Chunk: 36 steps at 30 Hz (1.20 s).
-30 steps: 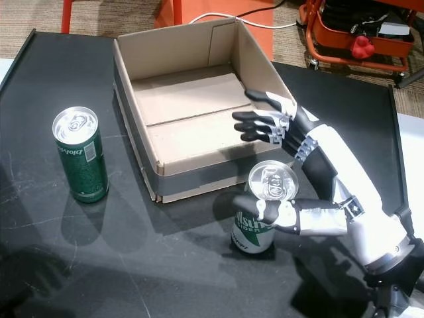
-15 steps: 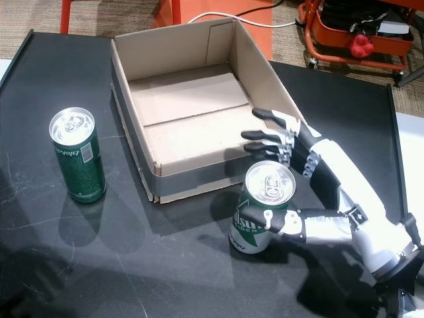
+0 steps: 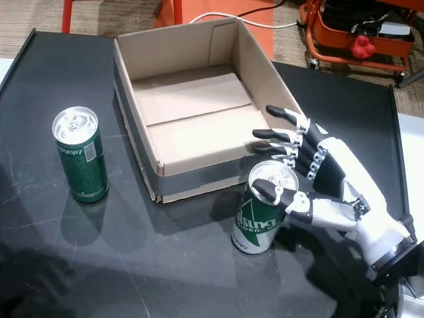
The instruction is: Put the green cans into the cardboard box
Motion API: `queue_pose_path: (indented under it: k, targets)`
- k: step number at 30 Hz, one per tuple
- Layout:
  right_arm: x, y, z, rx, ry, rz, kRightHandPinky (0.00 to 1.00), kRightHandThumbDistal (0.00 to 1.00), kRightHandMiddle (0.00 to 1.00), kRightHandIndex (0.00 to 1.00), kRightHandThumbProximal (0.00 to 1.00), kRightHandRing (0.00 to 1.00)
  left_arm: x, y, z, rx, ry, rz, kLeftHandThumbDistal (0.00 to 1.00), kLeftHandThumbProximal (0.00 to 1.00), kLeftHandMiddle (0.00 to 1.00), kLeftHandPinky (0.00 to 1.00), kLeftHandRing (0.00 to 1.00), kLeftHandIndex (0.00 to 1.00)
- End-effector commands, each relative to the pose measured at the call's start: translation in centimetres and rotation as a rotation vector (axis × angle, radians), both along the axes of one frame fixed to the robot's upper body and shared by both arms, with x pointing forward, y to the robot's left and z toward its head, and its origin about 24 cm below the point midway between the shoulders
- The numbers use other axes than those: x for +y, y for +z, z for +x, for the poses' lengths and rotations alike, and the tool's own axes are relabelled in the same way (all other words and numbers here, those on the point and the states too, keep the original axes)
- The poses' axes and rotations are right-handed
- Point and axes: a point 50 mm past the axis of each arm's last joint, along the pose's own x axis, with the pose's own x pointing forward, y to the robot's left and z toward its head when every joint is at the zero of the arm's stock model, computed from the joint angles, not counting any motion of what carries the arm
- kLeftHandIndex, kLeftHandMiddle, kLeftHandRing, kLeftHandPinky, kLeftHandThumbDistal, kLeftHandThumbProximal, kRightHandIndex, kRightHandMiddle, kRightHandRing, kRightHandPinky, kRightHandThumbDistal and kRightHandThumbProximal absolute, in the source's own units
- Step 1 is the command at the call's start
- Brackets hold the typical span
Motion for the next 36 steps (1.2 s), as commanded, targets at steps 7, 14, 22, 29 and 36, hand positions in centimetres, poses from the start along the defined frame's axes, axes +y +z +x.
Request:
queue_pose_path:
  k: [7,14,22,29,36]
  targets:
    - [1.2,-0.1,0.5,0.018,0.064,0.013,0.91,1.0,0.73,0.71,0.67,0.79,-0.1,-0.3,-0.4,-0.003,0.012,-0.005,0.41,0.29,0.63,0.72,0.61,0.66]
    - [2.1,0.0,0.5,0.017,0.135,-0.002,0.91,1.0,0.73,0.72,0.61,0.79,0.0,-0.3,-0.4,0.012,0.003,-0.002,0.39,0.37,0.58,0.71,0.58,0.62]
    - [2.3,0.0,0.4,0.026,0.167,-0.023,0.9,1.0,0.74,0.73,0.62,0.8,-0.2,-0.3,0.2,0.032,-0.043,-0.049,0.65,0.16,0.58,0.64,0.56,0.61]
    - [2.2,-0.1,0.4,0.043,0.181,-0.016,0.89,1.0,0.73,0.73,0.61,0.79,-0.6,-0.6,-0.5,0.093,-0.123,-0.134,0.51,0.09,0.61,0.59,0.56,0.67]
    - [1.8,0.0,0.8,0.053,0.158,-0.036,0.81,1.0,0.69,0.7,0.58,0.73,-0.7,-0.6,-0.8,0.109,-0.204,-0.176,0.42,0.49,0.55,0.59,0.47,0.72]
